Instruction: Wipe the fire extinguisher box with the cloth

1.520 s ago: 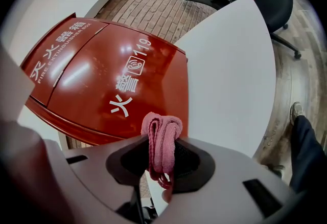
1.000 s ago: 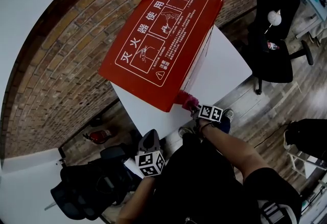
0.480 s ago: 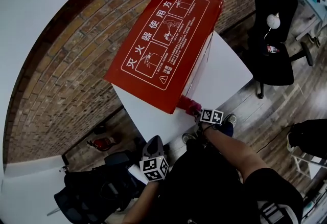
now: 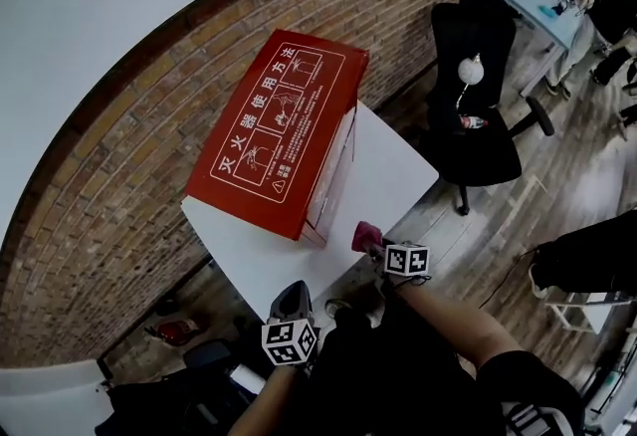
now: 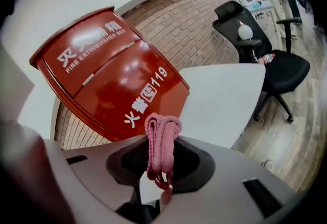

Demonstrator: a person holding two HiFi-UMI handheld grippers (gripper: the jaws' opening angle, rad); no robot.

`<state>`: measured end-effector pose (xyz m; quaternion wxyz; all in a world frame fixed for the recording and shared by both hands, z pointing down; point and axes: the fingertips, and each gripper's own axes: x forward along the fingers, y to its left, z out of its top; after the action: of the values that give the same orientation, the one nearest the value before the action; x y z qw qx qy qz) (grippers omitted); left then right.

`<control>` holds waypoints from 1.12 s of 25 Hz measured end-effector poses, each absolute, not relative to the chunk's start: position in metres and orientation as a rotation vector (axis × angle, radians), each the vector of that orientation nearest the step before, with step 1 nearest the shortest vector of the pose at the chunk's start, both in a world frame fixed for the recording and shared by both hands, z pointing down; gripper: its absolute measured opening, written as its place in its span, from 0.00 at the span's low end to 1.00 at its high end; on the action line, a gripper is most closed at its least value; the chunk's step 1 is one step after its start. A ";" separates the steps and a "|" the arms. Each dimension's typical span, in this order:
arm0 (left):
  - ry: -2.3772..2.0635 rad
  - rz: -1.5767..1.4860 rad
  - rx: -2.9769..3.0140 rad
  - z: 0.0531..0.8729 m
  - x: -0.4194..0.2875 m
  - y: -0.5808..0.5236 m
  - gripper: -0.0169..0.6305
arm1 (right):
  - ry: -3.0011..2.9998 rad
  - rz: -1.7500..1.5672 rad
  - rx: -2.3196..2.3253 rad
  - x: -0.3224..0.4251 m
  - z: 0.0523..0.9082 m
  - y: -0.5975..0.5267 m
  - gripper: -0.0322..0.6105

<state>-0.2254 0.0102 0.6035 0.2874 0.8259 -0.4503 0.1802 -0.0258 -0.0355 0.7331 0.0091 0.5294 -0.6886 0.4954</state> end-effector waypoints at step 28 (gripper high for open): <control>-1.354 0.161 2.478 0.473 -0.028 0.035 0.07 | -2.640 0.428 1.398 0.099 0.454 0.017 0.22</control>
<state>-0.0284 0.0352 0.4727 0.1560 0.8654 -0.4727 0.0562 0.0985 0.0165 0.4536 0.0620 0.4624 -0.8731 0.1415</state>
